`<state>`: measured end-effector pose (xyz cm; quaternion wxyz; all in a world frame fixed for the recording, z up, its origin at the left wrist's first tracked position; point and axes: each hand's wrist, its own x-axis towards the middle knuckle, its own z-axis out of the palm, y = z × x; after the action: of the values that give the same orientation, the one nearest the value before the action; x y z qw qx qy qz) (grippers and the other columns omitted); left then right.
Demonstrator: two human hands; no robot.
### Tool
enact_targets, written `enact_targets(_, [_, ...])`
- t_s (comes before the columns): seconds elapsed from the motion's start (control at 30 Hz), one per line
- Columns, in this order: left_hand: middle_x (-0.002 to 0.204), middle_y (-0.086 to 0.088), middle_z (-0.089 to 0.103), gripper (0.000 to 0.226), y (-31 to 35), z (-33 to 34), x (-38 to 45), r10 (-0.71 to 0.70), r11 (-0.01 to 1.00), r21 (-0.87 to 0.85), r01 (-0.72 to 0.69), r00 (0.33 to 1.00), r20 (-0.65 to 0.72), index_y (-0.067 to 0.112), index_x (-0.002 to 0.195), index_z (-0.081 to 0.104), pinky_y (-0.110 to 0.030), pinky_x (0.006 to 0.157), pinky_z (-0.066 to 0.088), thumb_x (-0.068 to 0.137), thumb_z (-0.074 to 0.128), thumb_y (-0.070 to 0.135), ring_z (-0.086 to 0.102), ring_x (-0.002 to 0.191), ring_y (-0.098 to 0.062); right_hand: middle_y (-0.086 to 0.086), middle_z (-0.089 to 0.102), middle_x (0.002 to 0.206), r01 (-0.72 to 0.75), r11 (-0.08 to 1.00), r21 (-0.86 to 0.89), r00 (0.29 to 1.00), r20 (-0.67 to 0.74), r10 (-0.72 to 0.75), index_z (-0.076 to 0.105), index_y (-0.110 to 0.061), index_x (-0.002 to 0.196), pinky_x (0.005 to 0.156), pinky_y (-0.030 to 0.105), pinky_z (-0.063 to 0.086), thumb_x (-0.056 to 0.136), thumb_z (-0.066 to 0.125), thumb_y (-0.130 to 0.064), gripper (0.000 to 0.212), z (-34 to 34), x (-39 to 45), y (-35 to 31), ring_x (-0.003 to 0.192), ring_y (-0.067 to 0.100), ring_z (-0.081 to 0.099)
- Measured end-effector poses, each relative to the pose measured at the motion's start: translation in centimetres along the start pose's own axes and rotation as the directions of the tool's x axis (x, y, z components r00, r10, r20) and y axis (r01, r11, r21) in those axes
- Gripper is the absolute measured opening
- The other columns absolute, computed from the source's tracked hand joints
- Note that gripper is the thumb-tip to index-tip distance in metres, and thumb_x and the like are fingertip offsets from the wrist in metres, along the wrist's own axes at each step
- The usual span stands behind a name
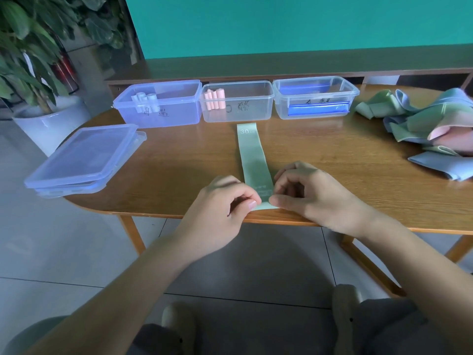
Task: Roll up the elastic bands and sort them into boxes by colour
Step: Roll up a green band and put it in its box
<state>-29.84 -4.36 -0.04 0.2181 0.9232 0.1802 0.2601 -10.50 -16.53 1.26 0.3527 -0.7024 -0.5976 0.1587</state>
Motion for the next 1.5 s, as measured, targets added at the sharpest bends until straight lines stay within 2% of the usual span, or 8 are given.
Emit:
enact_targets(0.2, [0.091,0.015,0.062,0.006,-0.1,0.0,0.4,0.001,1.000,-0.006,-0.001,1.000,-0.022,0.026,0.090,0.077,-0.018,0.073,0.047,0.087,0.074,0.030,0.059,0.090,-0.008,-0.007,0.060,0.108,0.218,0.975,-0.034,0.976,0.010,-0.218,0.075,-0.022,0.094,0.081,0.018,0.046,0.091,0.073,-0.027,0.006,0.3,-0.3,0.8,0.092,0.014,0.062])
enact_targets(0.3, [0.093,0.015,0.062,0.010,-0.1,0.0,0.5,0.001,1.000,0.015,-0.001,1.000,-0.020,0.025,0.092,0.077,-0.015,0.071,0.047,0.089,0.071,0.031,0.060,0.088,-0.005,-0.009,0.060,0.109,0.228,0.972,-0.062,0.974,0.019,-0.227,0.076,-0.023,0.095,0.080,0.016,0.046,0.087,0.074,-0.038,0.017,0.3,-0.1,1.1,0.094,0.014,0.063])
enact_targets(0.43, [0.094,0.016,0.060,0.010,-0.2,0.3,0.4,0.007,0.999,0.033,-0.005,0.998,-0.055,0.025,0.093,0.076,-0.016,0.073,0.047,0.092,0.068,0.030,0.058,0.089,-0.004,-0.008,0.062,0.105,0.260,0.962,-0.089,0.965,-0.004,-0.261,0.078,-0.021,0.094,0.078,0.012,0.044,0.088,0.073,-0.036,0.017,0.3,0.1,1.3,0.092,0.011,0.062])
enact_targets(0.73, [0.093,0.011,0.065,0.006,-0.4,0.6,1.1,0.083,0.996,0.027,-0.081,0.990,-0.110,0.017,0.094,0.075,-0.012,0.073,0.045,0.093,0.070,0.019,0.060,0.085,-0.003,-0.007,0.058,0.103,0.323,0.919,-0.227,0.939,-0.043,-0.341,0.078,-0.021,0.095,0.079,0.031,0.051,0.099,0.057,-0.043,0.031,0.6,0.3,1.3,0.088,0.010,0.062])
enact_targets(0.97, [0.095,0.014,0.062,0.009,-0.6,0.6,1.3,0.060,0.998,0.031,-0.059,0.997,-0.044,0.020,0.095,0.075,-0.004,0.074,0.038,0.089,0.074,0.027,0.056,0.086,0.003,-0.010,0.058,0.106,0.318,0.917,-0.242,0.928,-0.120,-0.353,0.076,-0.021,0.101,0.083,0.026,0.052,0.097,0.063,-0.036,0.020,1.0,0.5,1.3,0.090,0.005,0.062])
enact_targets(1.17, [0.099,0.014,0.061,0.018,-0.7,0.9,1.4,0.026,0.997,0.078,-0.020,0.996,-0.084,0.022,0.100,0.077,-0.007,0.077,0.043,0.092,0.066,0.034,0.057,0.089,0.000,-0.011,0.061,0.107,0.302,0.935,-0.187,0.945,-0.071,-0.319,0.075,-0.021,0.105,0.087,0.018,0.048,0.093,0.066,-0.041,0.025,0.7,0.6,1.6,0.095,0.001,0.060])
enact_targets(1.43, [0.090,0.016,0.064,0.006,-0.1,0.5,1.5,-0.025,0.999,0.026,0.027,0.995,-0.099,0.024,0.090,0.075,-0.011,0.069,0.047,0.085,0.078,0.026,0.060,0.086,-0.003,-0.009,0.062,0.104,0.304,0.931,-0.201,0.942,-0.080,-0.325,0.078,-0.019,0.105,0.087,0.011,0.043,0.096,0.064,-0.034,0.022,0.7,0.9,1.9,0.094,-0.001,0.060])
enact_targets(1.5, [0.090,0.018,0.062,0.007,0.0,0.4,1.7,-0.046,0.998,0.039,0.050,0.995,-0.084,0.025,0.092,0.075,-0.009,0.070,0.047,0.086,0.076,0.028,0.059,0.088,-0.002,-0.007,0.062,0.103,0.309,0.927,-0.214,0.940,-0.081,-0.332,0.078,-0.019,0.104,0.086,0.015,0.046,0.097,0.063,-0.031,0.020,0.7,1.0,2.1,0.093,0.001,0.060])
